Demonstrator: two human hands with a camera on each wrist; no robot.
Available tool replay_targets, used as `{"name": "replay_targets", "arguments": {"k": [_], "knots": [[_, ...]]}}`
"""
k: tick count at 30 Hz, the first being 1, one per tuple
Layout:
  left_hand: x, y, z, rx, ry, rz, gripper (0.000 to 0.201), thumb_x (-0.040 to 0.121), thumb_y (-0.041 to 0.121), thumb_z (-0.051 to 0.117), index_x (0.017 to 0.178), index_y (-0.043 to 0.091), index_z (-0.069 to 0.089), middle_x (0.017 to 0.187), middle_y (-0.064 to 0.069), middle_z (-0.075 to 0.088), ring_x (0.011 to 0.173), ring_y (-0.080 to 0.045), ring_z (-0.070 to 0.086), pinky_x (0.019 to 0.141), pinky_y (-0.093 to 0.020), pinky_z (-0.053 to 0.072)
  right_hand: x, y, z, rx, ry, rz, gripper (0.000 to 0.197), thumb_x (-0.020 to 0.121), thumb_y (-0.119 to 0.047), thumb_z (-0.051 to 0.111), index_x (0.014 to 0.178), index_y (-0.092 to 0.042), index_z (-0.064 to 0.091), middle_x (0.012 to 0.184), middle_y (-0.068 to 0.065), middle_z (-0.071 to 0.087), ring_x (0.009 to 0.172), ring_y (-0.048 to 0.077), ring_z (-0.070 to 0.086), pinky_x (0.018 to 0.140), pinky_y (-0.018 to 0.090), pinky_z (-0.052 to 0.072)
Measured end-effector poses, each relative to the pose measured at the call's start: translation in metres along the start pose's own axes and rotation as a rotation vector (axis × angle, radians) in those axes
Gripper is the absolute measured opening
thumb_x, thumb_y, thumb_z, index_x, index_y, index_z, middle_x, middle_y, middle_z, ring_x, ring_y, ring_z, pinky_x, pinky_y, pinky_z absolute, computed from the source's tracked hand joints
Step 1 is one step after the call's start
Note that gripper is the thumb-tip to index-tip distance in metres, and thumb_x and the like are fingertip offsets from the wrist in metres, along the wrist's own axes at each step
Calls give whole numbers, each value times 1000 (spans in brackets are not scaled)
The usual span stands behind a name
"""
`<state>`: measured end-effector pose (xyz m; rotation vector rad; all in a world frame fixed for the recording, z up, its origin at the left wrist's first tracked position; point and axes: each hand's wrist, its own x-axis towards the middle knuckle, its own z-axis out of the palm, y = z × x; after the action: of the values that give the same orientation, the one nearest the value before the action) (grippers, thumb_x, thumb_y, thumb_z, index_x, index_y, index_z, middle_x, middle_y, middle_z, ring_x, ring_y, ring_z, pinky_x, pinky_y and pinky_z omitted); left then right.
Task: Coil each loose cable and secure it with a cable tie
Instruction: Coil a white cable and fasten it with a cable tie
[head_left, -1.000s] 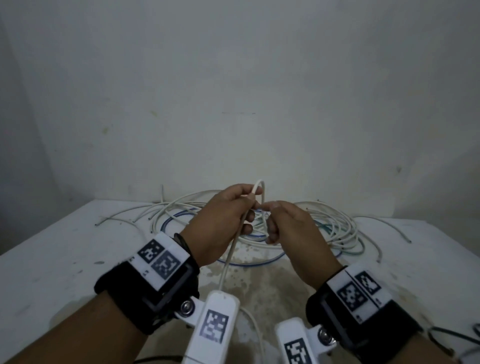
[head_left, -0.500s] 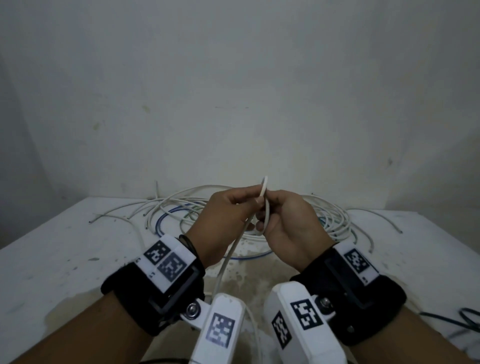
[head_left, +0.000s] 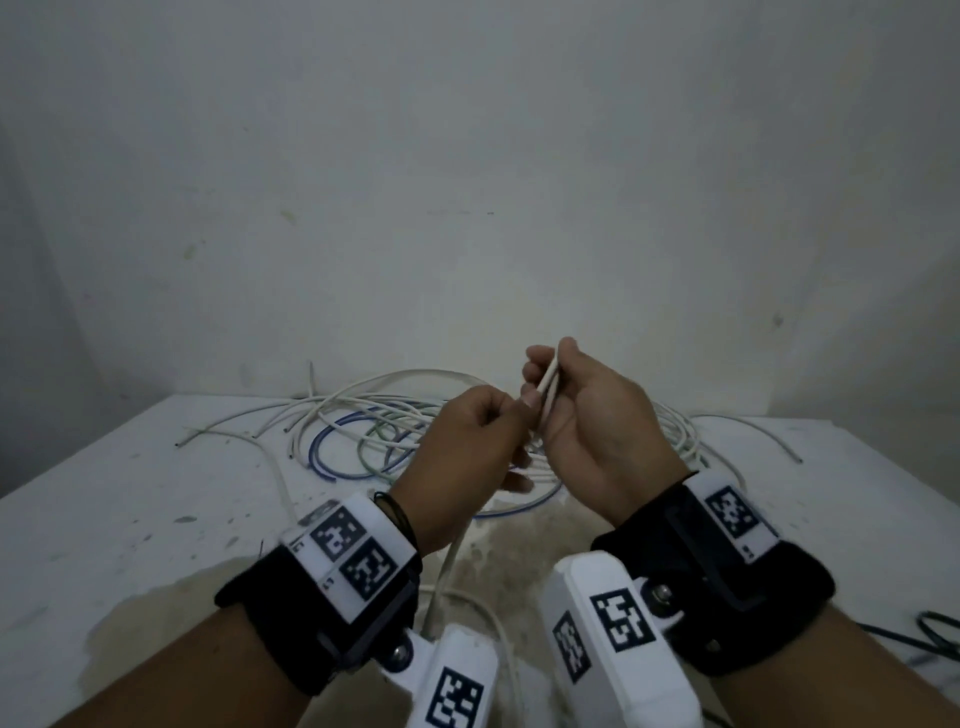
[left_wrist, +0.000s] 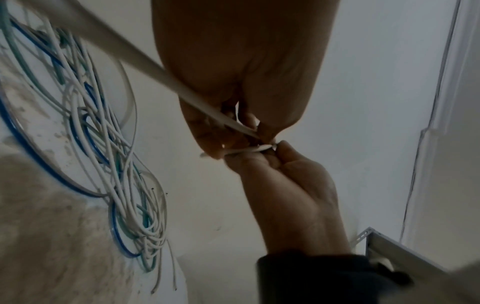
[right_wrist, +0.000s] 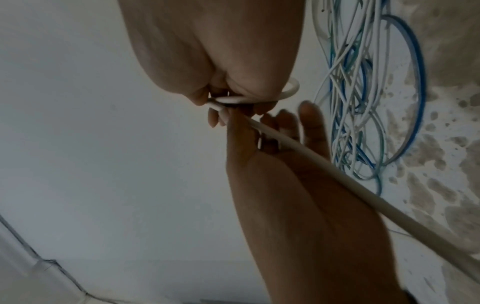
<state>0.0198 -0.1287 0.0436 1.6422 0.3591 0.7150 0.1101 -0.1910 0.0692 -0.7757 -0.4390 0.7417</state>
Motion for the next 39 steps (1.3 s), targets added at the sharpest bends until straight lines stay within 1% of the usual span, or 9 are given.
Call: {"name": "replay_targets", "arguments": {"k": [6,12,19,22,26,29,32,36,39], "knots": [[-8,-1,12,-140,-290,-89,24,102,24,39,95,7,54,53,2,51,44,-14,41,43,-22,38,12,-43,-7,73,-131,30,38,103,-33,26,80,-12,49,49,-6,42,42,11,42,52,25,40],[5,5,29,-342,-313,-154,14,97,17,50,97,8,61,60,3,52,45,-7,43,45,-18,38,12,-76,-5,-26,-234,11,38,100,-36,30,76,-15,50,47,-8,31,38,9,28,44,21,32],[21,-8,16,-151,-457,-169,26,93,34,49,96,11,60,57,8,38,47,-6,25,42,-16,25,10,-133,-7,-96,-272,-67,37,100,-38,31,73,-17,47,42,-7,27,32,5,22,36,18,25],[33,-14,-6,-57,-374,-163,29,83,36,55,90,9,61,58,7,37,46,-5,27,45,-16,25,6,-153,-15,-222,-269,-82,37,100,-38,32,75,-16,49,44,-8,29,33,4,22,37,15,24],[54,-12,-34,168,-273,-129,26,87,30,59,86,5,65,61,-1,35,48,-9,29,46,-20,27,0,-151,-27,-349,-271,-104,35,99,-38,35,79,-14,52,47,-9,32,34,4,25,40,17,30],[65,-11,-46,350,-243,-109,28,94,28,57,84,4,68,60,-1,37,48,-10,33,48,-23,30,-3,-145,-33,-280,-313,-85,36,98,-37,34,79,-13,53,46,-9,31,37,7,31,48,20,44],[69,-12,-47,472,-227,-94,33,93,34,57,77,7,66,56,1,39,48,-11,33,48,-23,29,-5,-137,-34,-172,-340,-82,37,97,-38,33,76,-15,53,44,-8,29,35,6,28,45,21,42],[60,-18,-39,506,-339,-157,33,92,35,60,72,10,66,56,-1,37,50,-14,31,47,-23,27,-3,-129,-35,-183,-283,-136,41,97,-41,32,73,-16,53,45,-7,27,33,6,22,39,20,24],[50,-22,-31,513,-475,-214,33,90,38,61,75,11,71,55,0,39,50,-14,32,47,-23,27,-1,-128,-36,-204,-211,-199,39,97,-39,34,71,-16,52,46,-7,27,35,7,24,39,19,25]]}}
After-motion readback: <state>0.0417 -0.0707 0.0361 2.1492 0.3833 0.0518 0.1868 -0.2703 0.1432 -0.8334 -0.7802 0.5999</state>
